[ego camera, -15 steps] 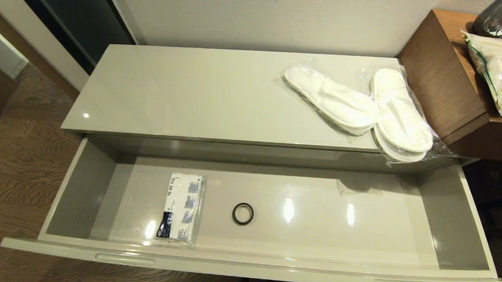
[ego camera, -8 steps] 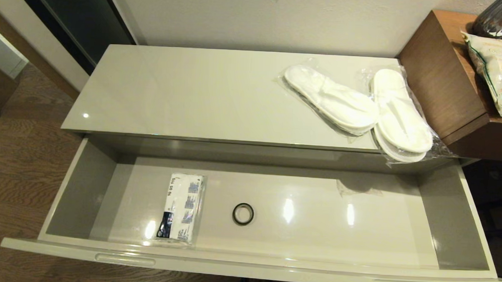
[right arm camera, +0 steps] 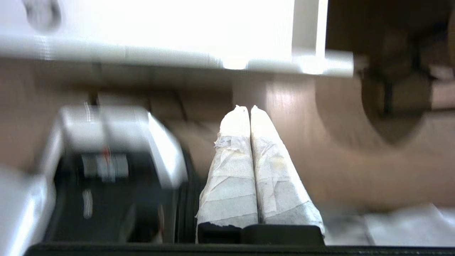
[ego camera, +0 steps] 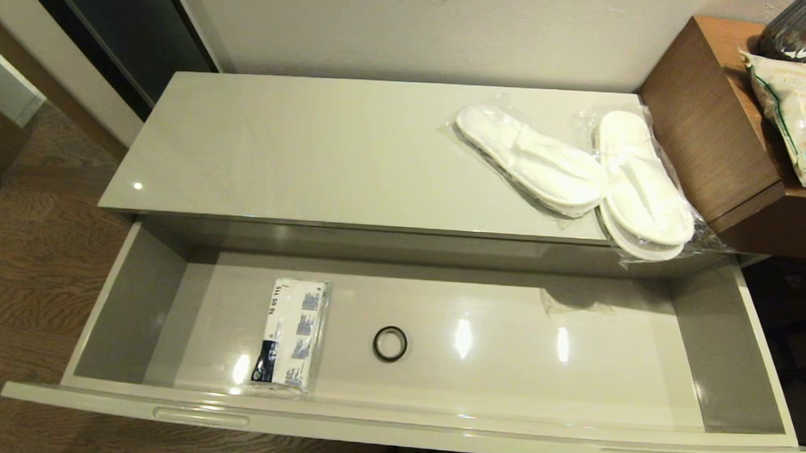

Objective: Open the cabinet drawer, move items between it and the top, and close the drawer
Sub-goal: Take out the tissue from the drawer

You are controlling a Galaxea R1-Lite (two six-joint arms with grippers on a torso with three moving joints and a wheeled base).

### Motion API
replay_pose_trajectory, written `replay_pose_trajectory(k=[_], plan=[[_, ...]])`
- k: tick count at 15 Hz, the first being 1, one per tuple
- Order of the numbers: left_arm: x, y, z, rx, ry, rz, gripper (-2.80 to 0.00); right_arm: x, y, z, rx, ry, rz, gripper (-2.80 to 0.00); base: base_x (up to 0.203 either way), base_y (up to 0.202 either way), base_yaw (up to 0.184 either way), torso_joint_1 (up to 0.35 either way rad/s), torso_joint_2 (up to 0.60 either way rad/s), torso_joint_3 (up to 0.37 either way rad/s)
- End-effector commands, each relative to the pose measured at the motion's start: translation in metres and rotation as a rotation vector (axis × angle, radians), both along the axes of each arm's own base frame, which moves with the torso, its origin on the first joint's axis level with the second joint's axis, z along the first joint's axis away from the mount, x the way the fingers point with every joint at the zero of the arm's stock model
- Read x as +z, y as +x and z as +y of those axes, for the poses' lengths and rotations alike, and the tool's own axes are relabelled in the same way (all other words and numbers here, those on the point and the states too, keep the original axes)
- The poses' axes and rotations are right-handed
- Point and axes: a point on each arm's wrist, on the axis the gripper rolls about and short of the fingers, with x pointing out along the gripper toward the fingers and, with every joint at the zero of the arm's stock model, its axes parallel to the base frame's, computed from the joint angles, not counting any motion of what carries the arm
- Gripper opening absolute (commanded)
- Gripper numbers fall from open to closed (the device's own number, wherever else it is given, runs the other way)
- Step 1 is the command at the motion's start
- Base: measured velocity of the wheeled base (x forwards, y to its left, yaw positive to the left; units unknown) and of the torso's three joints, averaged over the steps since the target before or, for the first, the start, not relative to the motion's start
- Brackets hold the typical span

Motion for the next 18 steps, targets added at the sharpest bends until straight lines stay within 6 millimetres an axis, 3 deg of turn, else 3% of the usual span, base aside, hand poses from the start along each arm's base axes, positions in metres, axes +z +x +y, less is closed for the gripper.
replay_pose_trajectory(k=[1,4,6,8,18], plan=[[0.000,0.000,0.000,0.000,0.001,0.002,0.00,-0.006,0.027,0.000,-0.008,0.022,-0.165,-2.80,0.000,0.000,0.000,0.000,0.00,0.000],[0.000,0.000,0.000,0.000,0.001,0.002,0.00,-0.041,0.071,0.001,0.001,0.039,-0.323,-2.80,0.000,0.000,0.000,0.000,0.00,0.000],[0.000,0.000,0.000,0.000,0.001,0.001,0.00,-0.056,0.081,0.001,0.030,0.038,-0.374,-2.80,0.000,0.000,0.000,0.000,0.00,0.000],[0.000,0.000,0.000,0.000,0.001,0.001,0.00,-0.059,0.079,0.002,0.059,0.030,-0.289,-2.80,0.000,0.000,0.000,0.000,0.00,0.000],[0.000,0.000,0.000,0.000,0.001,0.001,0.00,-0.059,0.078,0.002,0.061,0.034,-0.288,-2.80,0.000,0.000,0.000,0.000,0.00,0.000]])
